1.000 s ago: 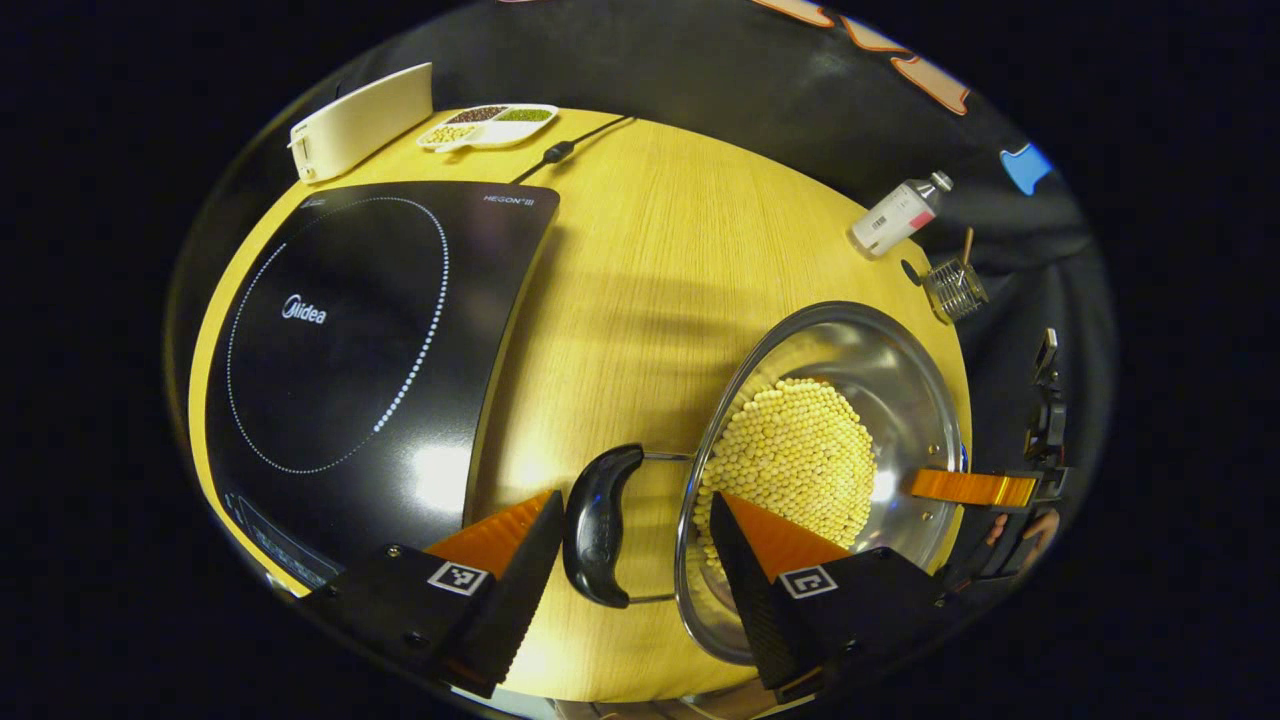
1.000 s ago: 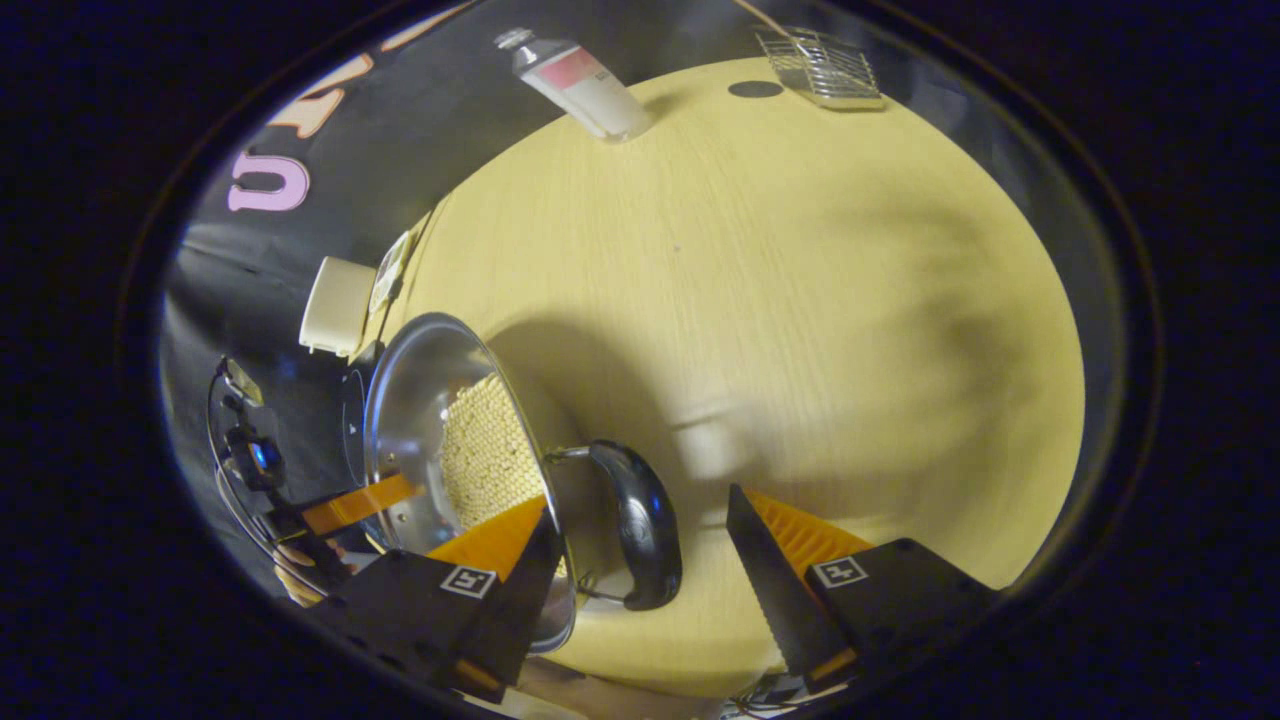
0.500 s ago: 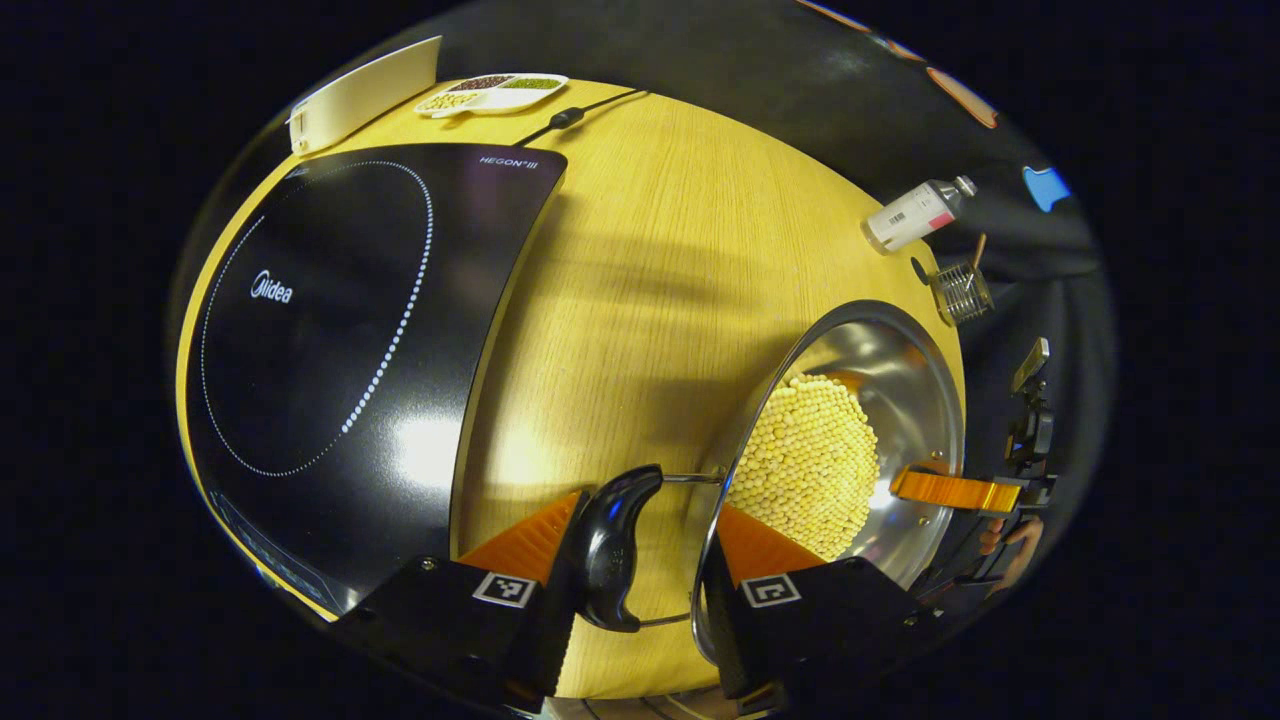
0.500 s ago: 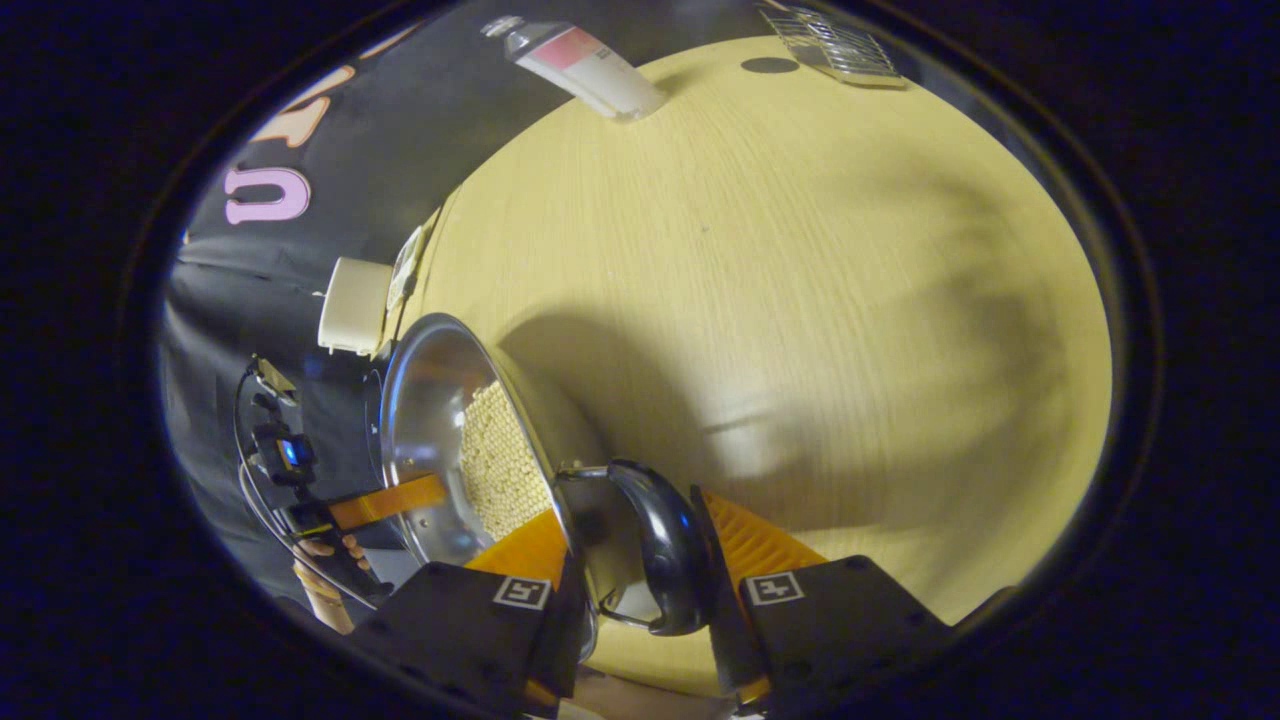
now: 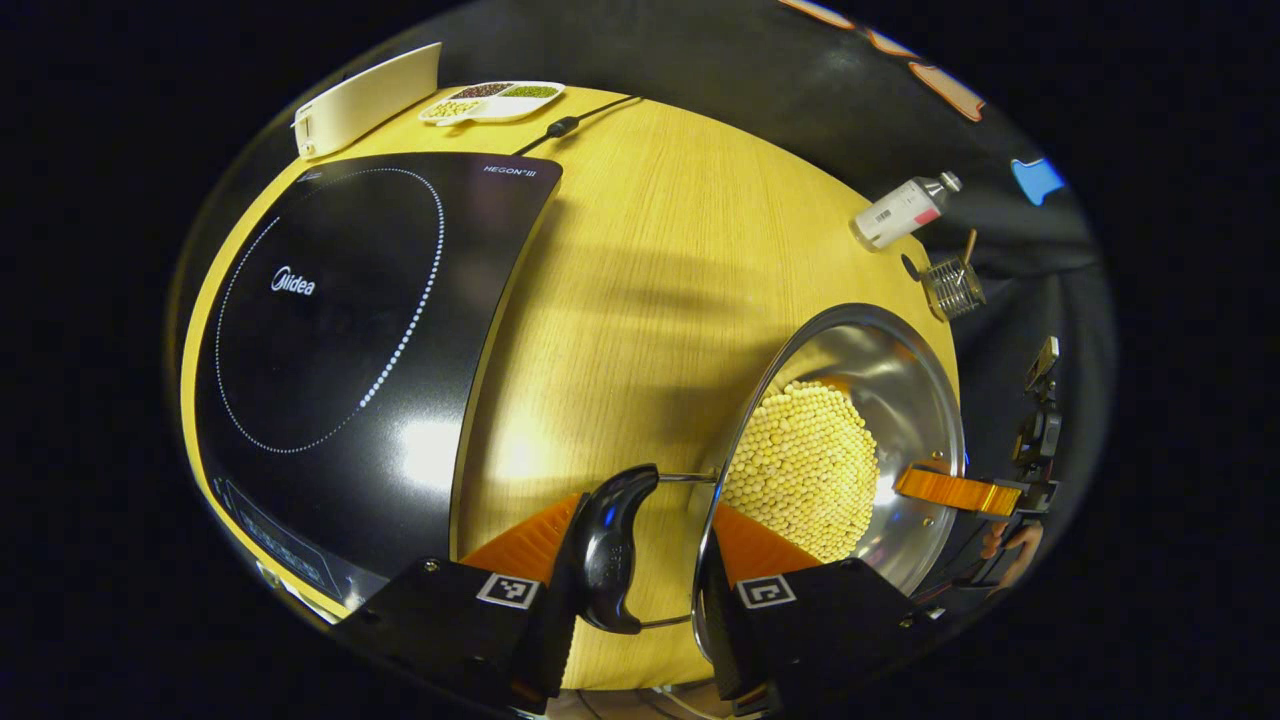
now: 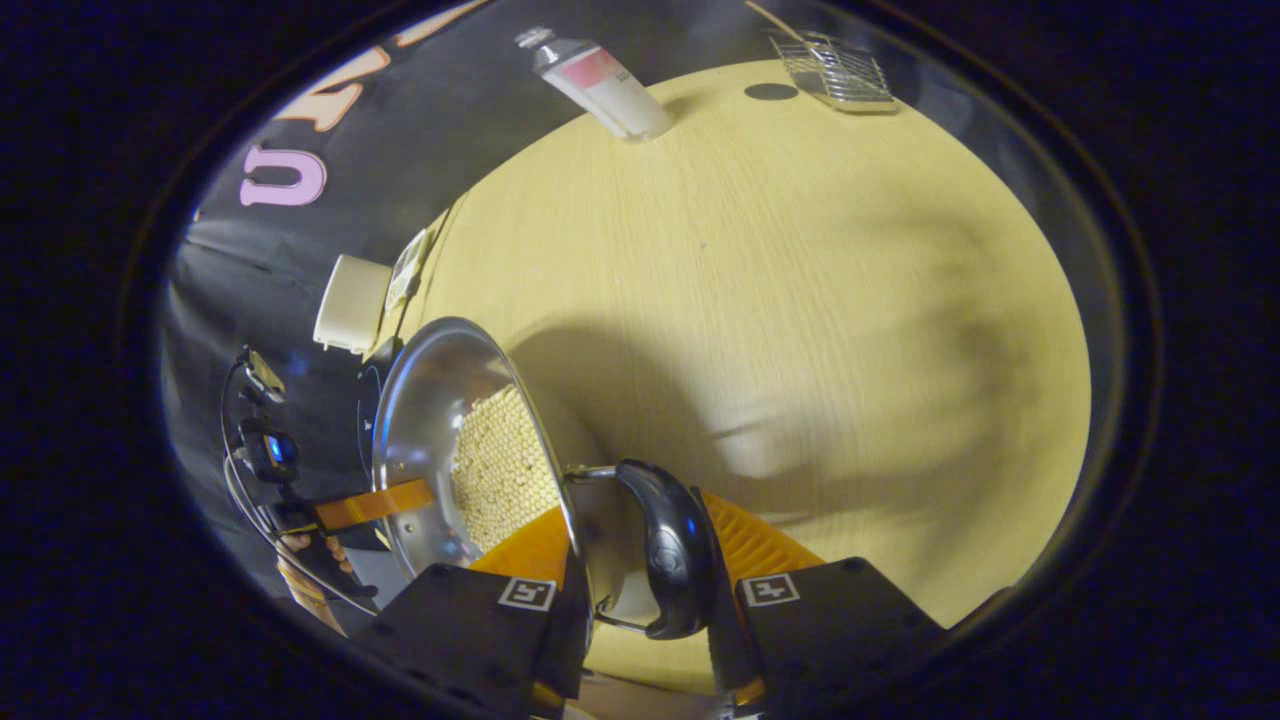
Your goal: First push the handle of the pot to place it horizontally, then grasp the pot with both hands and set it on the induction cooktop.
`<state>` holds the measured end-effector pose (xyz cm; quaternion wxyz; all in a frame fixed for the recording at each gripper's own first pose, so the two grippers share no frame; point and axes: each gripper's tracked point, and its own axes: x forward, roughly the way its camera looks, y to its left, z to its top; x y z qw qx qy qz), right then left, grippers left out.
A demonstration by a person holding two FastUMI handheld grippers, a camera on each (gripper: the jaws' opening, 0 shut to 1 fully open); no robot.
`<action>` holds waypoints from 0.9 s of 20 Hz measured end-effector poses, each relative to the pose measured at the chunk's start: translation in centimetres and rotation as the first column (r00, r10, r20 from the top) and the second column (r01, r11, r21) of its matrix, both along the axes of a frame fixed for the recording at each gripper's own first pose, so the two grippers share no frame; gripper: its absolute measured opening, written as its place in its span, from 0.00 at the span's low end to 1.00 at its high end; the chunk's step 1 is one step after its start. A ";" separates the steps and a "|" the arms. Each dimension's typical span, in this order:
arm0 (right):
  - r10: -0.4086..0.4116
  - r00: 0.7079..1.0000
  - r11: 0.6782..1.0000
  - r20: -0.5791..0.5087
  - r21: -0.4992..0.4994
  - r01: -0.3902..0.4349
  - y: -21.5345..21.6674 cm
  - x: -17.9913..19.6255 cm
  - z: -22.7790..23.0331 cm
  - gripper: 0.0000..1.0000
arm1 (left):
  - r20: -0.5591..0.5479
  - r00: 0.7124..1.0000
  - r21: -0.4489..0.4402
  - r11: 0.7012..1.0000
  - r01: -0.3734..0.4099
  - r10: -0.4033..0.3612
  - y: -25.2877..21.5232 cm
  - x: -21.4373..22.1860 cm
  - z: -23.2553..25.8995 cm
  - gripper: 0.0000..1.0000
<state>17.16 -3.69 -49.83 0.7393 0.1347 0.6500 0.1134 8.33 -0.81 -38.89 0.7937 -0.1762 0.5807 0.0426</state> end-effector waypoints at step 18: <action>-0.156 0.981 0.987 0.113 -0.008 0.158 2.3 -0.4 0.9 0.52 | 0.042 0.981 -0.003 0.982 0.187 -0.187 11.6 -4.9 7.6 0.57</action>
